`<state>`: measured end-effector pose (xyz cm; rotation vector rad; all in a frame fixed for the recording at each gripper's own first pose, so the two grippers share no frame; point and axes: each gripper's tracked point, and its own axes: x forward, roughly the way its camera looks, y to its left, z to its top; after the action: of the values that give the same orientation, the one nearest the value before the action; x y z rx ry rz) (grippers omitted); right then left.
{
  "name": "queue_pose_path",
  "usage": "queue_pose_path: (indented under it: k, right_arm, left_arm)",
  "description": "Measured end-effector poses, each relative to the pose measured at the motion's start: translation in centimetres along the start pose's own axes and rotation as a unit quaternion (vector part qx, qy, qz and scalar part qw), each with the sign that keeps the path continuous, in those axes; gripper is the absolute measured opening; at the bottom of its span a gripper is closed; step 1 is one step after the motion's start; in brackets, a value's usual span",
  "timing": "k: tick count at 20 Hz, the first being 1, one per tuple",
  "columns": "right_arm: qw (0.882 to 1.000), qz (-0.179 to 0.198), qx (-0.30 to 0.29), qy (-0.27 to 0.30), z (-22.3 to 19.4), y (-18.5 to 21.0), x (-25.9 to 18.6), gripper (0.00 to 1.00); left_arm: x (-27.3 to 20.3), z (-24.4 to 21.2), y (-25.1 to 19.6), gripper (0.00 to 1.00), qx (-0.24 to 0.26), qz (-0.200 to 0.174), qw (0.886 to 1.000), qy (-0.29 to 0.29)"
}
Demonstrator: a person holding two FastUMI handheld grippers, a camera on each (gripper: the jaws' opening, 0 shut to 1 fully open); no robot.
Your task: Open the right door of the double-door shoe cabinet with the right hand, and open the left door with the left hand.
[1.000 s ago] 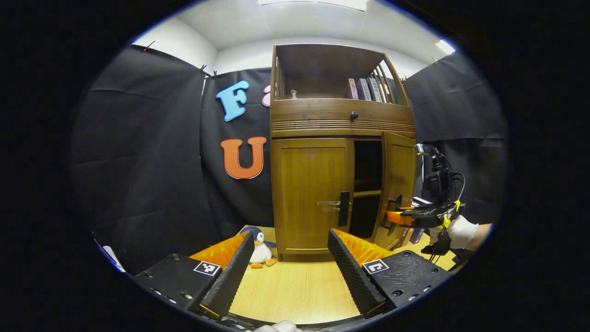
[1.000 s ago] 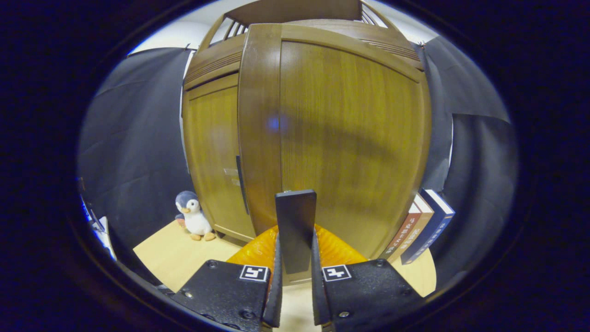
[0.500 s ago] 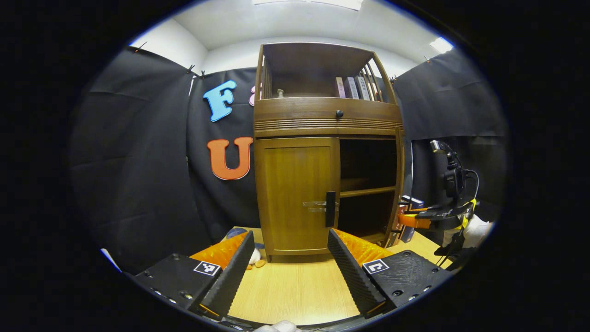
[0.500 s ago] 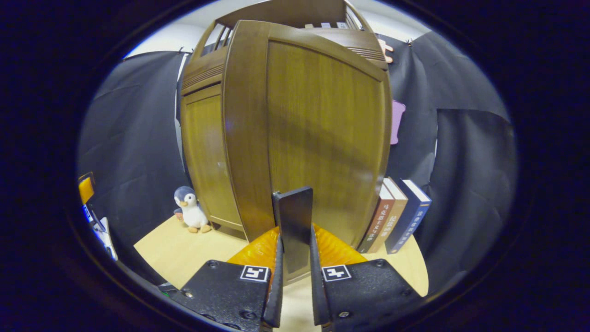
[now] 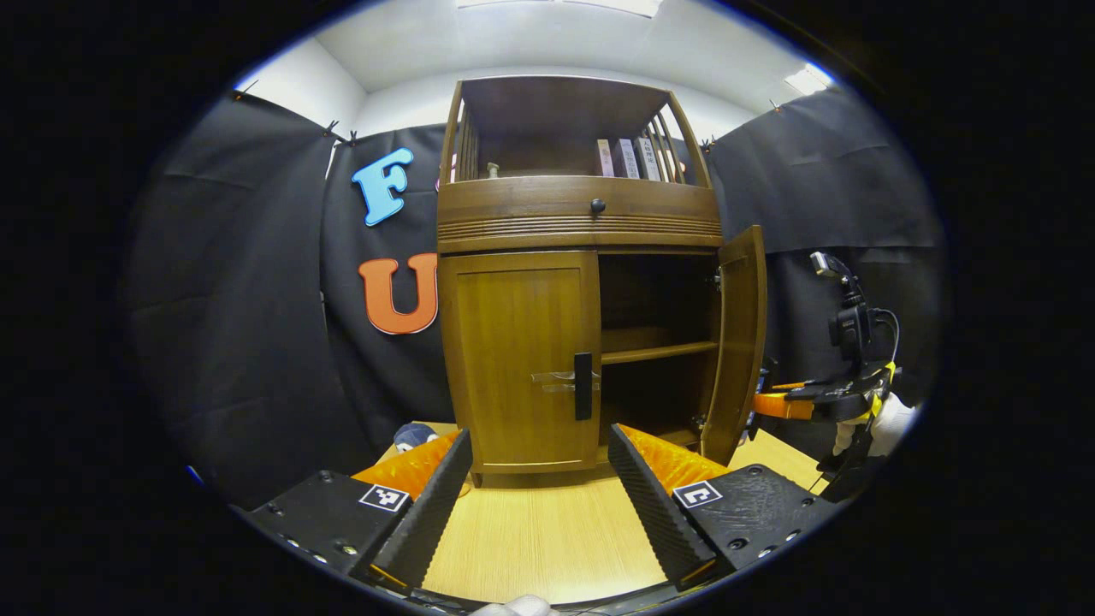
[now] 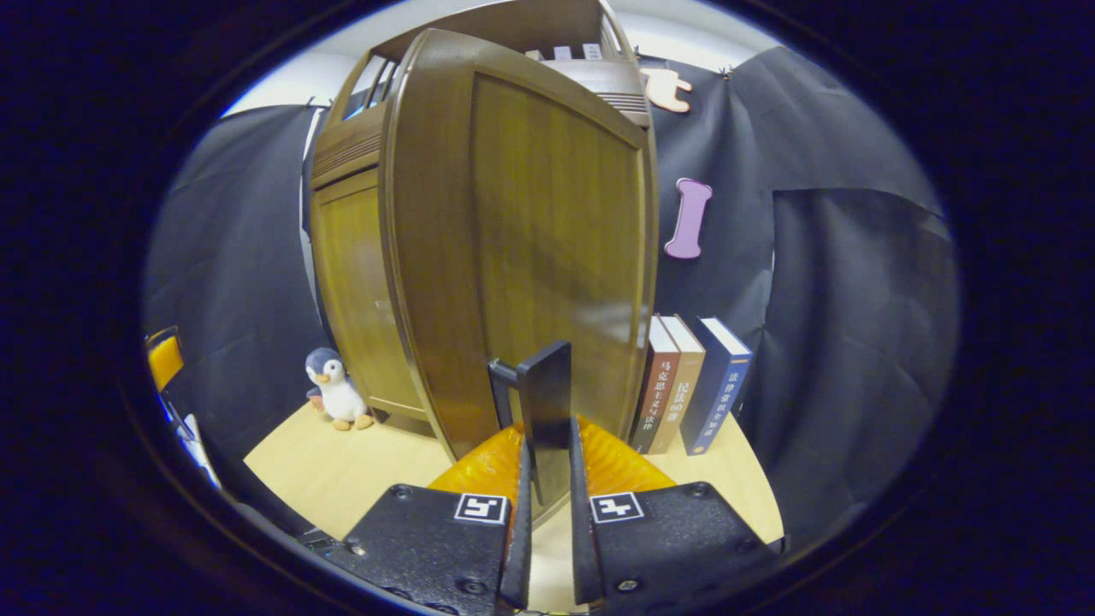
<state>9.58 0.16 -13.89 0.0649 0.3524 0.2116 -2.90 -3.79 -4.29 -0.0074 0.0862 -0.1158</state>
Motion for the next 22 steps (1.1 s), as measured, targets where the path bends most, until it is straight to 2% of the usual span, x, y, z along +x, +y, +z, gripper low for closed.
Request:
queue_pose_path:
  k: [1,2,9,17,22]
  right_arm:
    - [1.000,-0.003,0.000,0.000,-0.1,-0.4,-0.2,0.22]
    - [1.000,-0.007,-0.001,0.000,-0.1,-1.0,-0.4,0.20]
    - [1.000,-0.027,0.001,0.000,-0.3,-4.6,-1.5,0.13]
    - [0.999,-0.051,-0.002,0.002,-0.3,-10.5,-2.2,0.05]
    - [1.000,-0.020,0.011,0.013,-0.3,-13.1,-2.2,0.04]
  left_arm:
    - [0.0,0.0,-0.2,1.00,0.000,-0.002,1.000,0.001]
    - [0.1,0.0,-0.4,0.96,0.001,-0.003,1.000,0.001]
    - [0.8,0.2,-2.3,0.96,0.006,-0.011,1.000,0.002]
    - [2.4,0.4,-6.2,0.96,0.010,-0.020,1.000,0.006]
    - [3.3,0.7,-8.8,0.96,0.010,-0.012,1.000,0.006]
